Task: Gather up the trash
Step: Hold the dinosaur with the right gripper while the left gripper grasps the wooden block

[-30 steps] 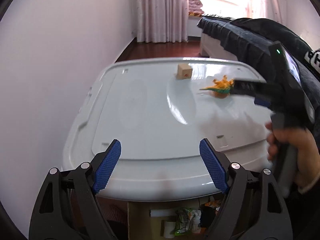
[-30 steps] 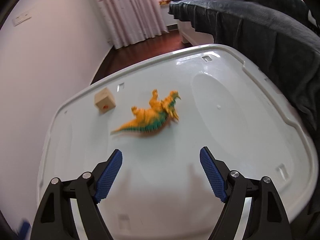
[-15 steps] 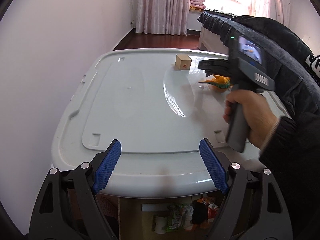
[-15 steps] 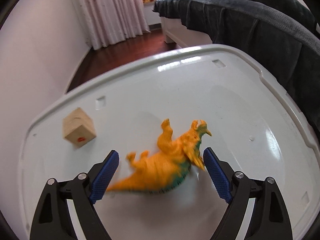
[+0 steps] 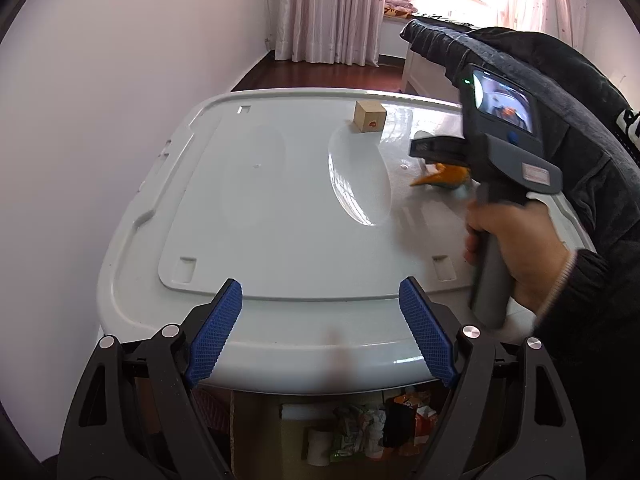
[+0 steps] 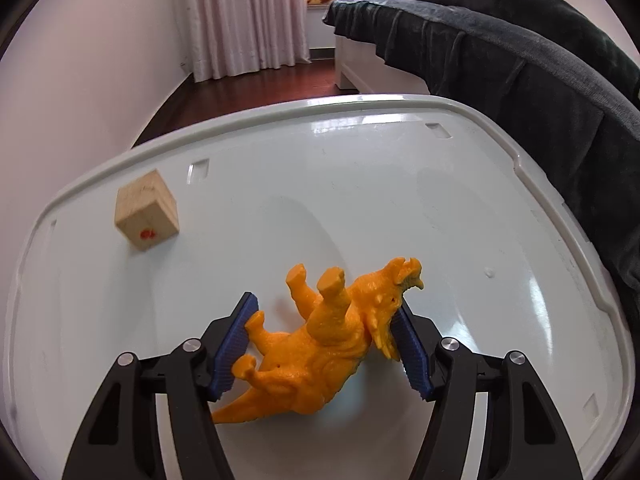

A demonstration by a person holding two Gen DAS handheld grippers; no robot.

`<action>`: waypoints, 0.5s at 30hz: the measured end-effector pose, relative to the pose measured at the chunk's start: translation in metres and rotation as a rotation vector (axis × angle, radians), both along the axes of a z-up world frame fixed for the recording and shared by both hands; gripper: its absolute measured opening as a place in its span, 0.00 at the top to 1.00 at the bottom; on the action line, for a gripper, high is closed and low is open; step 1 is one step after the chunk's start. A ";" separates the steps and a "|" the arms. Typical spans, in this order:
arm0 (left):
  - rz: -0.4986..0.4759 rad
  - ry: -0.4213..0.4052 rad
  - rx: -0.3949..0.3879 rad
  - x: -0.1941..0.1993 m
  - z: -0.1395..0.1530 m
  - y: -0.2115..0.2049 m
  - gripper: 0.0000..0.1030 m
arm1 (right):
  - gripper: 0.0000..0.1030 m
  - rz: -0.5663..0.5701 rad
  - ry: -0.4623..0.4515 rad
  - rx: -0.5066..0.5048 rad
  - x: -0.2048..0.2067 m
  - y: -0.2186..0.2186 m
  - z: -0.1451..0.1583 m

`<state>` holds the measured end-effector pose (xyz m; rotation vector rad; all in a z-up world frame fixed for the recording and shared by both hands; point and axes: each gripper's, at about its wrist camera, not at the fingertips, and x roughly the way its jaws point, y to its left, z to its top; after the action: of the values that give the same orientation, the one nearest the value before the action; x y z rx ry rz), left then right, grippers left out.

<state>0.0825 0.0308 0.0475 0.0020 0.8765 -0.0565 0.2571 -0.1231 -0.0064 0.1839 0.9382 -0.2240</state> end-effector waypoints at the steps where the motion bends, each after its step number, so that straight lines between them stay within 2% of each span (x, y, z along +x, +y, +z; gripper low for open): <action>1: 0.004 -0.001 0.001 0.000 -0.001 0.000 0.23 | 0.38 0.014 0.001 0.013 -0.002 -0.002 0.000; 5: 0.015 0.000 0.003 0.002 -0.005 0.000 0.23 | 0.38 0.096 0.035 0.060 -0.017 -0.018 0.001; 10: 0.028 0.003 -0.008 0.013 -0.007 0.002 0.23 | 0.38 0.173 0.053 0.057 -0.053 -0.039 0.002; 15: -0.006 0.005 -0.001 0.038 -0.002 -0.014 0.23 | 0.38 0.228 0.026 -0.008 -0.085 -0.053 0.001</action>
<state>0.1207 0.0164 0.0458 0.0037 0.8817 -0.0620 0.1726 -0.1757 -0.0054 0.0663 0.9751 -0.0198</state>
